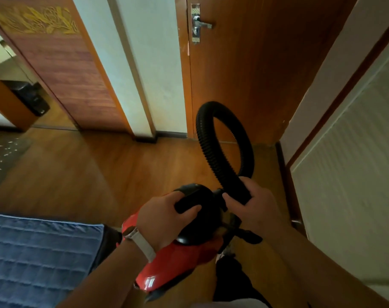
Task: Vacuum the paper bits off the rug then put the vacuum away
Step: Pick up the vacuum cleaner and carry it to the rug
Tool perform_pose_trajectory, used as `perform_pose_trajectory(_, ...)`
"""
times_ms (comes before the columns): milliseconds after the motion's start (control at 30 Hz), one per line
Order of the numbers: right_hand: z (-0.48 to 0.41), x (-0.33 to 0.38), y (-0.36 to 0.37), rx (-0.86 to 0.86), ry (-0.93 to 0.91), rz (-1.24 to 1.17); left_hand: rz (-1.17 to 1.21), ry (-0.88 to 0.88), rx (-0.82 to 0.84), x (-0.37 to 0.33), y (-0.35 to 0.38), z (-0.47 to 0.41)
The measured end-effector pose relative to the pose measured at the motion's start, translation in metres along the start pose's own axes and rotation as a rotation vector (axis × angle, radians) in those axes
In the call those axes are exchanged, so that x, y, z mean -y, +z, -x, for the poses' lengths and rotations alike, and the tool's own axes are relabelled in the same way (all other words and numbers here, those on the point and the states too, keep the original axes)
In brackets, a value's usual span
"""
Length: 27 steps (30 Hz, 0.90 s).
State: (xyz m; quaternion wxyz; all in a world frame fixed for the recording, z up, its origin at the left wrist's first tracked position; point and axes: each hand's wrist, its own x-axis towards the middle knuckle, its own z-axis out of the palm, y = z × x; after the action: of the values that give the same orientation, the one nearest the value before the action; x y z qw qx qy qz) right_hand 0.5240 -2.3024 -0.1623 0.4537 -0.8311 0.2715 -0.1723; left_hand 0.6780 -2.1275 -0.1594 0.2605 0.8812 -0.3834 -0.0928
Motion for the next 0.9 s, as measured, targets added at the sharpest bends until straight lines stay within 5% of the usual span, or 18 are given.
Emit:
perform_pose_trajectory(400, -0.263, -0.008, -0.017, 0.282, -0.113, -0.034, -0.013, -0.315, -0.139, 0.002, -0.012, -0.196)
perform_pose_trajectory(900, -0.479, 0.037, 0.068, 0.302, -0.285, 0.050, 0.254, -0.429, -0.259, 0.103, -0.049, -0.361)
